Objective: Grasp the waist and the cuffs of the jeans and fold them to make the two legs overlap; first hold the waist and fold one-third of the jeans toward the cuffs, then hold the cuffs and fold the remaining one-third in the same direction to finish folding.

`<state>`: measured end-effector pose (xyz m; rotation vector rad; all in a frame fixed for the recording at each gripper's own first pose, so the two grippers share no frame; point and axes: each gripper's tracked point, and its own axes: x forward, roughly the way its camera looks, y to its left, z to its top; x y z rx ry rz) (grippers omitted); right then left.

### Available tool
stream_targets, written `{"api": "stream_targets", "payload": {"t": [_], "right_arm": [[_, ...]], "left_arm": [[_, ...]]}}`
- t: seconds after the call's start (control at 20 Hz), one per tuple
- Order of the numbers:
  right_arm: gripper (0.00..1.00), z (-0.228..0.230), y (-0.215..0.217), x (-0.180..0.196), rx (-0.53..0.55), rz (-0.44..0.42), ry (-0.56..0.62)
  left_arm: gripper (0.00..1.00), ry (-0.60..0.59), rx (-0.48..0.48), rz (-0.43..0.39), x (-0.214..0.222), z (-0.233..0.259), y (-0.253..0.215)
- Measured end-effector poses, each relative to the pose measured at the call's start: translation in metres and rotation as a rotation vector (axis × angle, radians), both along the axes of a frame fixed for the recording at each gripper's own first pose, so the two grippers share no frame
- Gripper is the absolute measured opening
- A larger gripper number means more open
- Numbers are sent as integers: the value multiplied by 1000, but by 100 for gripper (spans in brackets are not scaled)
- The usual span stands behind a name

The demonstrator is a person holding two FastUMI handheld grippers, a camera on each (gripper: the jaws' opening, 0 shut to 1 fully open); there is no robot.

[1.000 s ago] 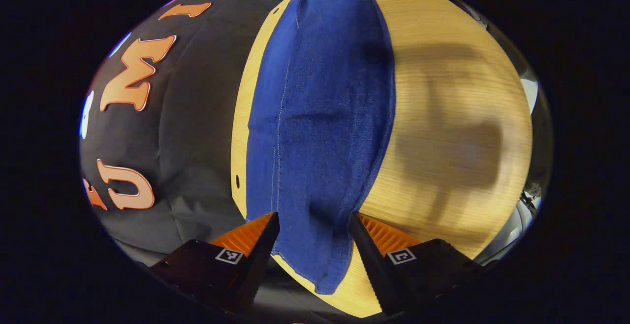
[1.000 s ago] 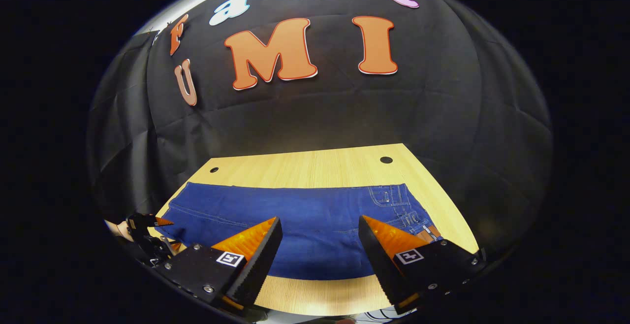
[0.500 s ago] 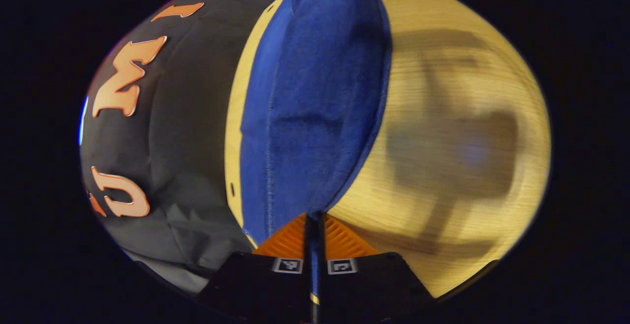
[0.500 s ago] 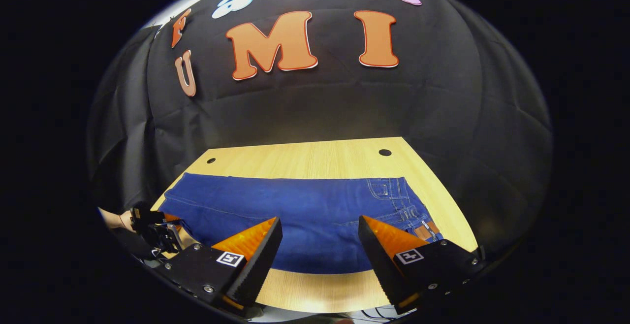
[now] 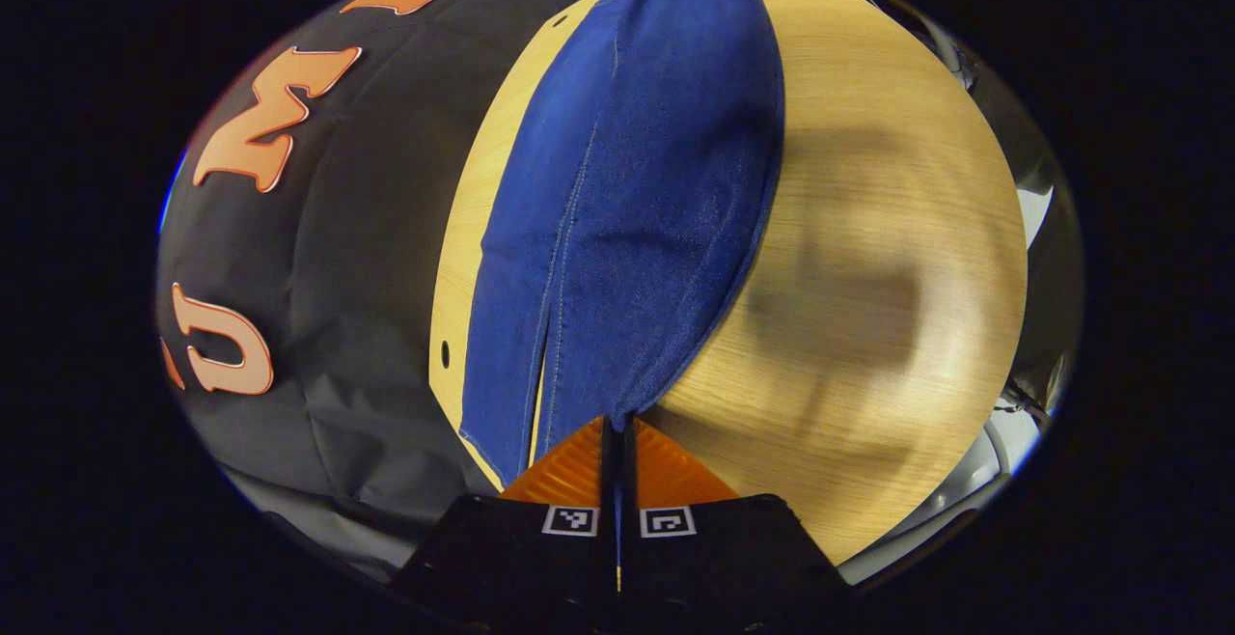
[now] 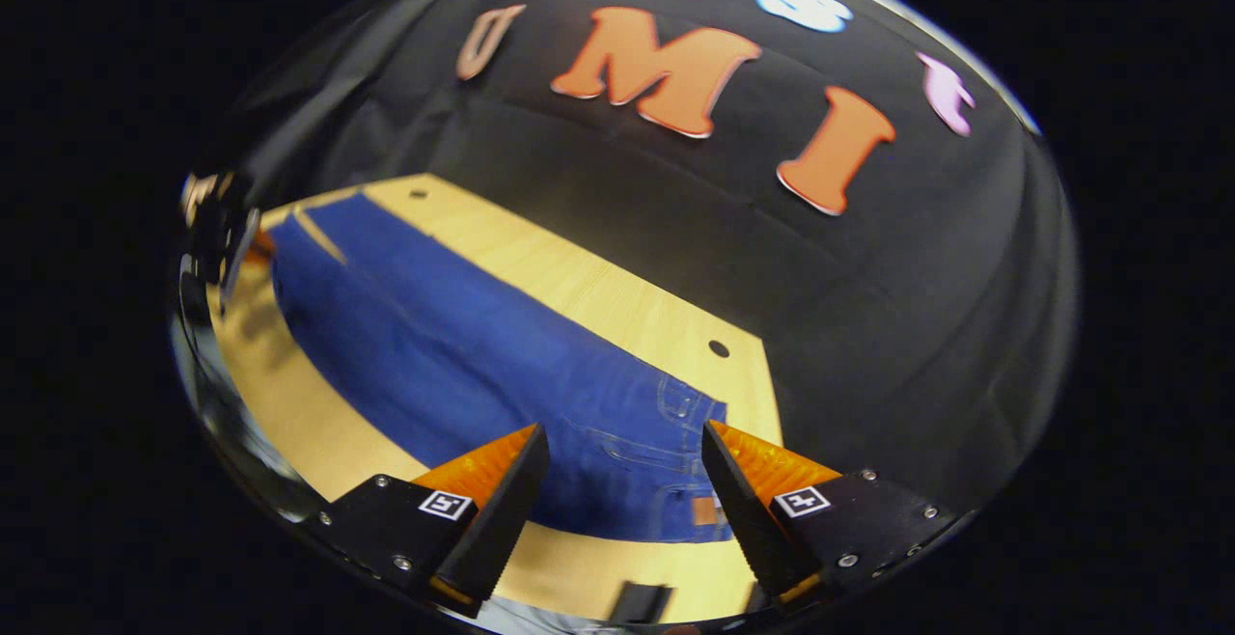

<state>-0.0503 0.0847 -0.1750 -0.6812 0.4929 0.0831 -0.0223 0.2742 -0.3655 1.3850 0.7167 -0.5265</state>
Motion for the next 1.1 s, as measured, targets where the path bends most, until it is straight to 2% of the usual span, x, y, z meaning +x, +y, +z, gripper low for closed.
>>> {"api": "stream_targets", "payload": {"t": [0.3,0.4,0.6,0.75,0.9,1.1], "right_arm": [[98,-65,-42,-21,-493,216,162],[98,-89,-50,-34,-612,278,235],[98,-122,-61,-38,-688,325,295],[98,-137,-63,-25,-798,407,299],[98,-154,-64,-14,-785,409,314],[96,-154,-62,8,-793,404,283]], "left_arm": [[2,12,43,-17,0,-2,2],[1,22,45,-11,0,-4,2],[1,39,61,-7,0,-7,2],[1,50,64,-5,1,-10,2],[2,56,60,2,1,-11,2],[1,64,59,4,3,-13,3]]}}
